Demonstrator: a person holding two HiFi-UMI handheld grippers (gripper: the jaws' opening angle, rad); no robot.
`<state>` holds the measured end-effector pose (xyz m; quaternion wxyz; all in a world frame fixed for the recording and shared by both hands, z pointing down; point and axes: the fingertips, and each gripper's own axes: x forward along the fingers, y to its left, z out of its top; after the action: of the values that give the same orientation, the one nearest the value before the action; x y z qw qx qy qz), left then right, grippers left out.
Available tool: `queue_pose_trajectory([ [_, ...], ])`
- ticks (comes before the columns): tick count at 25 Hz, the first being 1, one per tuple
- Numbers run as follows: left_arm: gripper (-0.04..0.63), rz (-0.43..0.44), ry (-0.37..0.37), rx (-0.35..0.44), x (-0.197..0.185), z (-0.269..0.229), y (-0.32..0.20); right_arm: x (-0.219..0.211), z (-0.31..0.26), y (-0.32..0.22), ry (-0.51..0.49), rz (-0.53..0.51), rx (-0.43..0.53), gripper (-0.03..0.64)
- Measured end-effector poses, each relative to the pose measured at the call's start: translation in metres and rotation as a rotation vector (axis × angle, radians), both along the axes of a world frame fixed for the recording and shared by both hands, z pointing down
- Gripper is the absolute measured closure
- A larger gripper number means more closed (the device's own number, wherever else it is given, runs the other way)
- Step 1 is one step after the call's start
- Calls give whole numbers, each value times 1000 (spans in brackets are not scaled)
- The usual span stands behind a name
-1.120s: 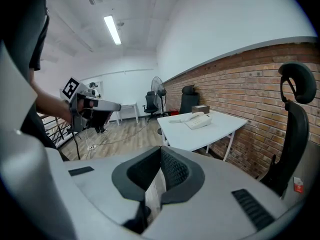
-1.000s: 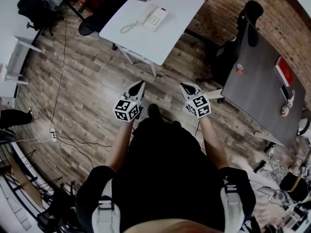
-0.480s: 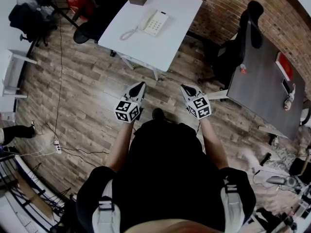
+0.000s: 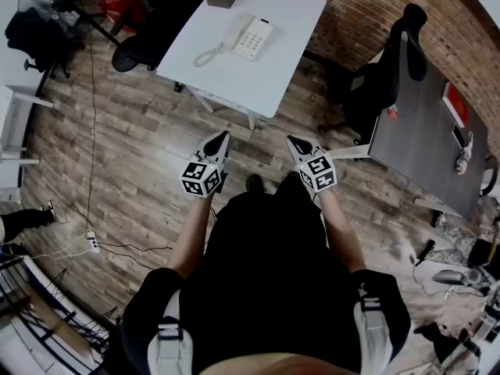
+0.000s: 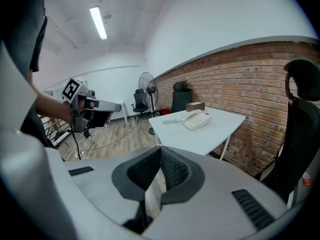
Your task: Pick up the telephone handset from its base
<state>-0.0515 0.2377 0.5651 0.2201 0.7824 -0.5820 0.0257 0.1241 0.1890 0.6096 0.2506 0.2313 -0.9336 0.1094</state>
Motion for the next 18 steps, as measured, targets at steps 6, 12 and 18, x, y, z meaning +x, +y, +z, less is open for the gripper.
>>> queue_pose_trajectory([
  [6,575,-2,4,-12,-8,4,-10,-10,6,-9,8,-9,-13,618],
  [12,575,-42,11,-23,-17,7,-19,-18,14,-20,19,-42,-27,618],
  [18,575,-56,9,-27,-20,8,-41,-23,11,-52,15,-53,-21,618],
])
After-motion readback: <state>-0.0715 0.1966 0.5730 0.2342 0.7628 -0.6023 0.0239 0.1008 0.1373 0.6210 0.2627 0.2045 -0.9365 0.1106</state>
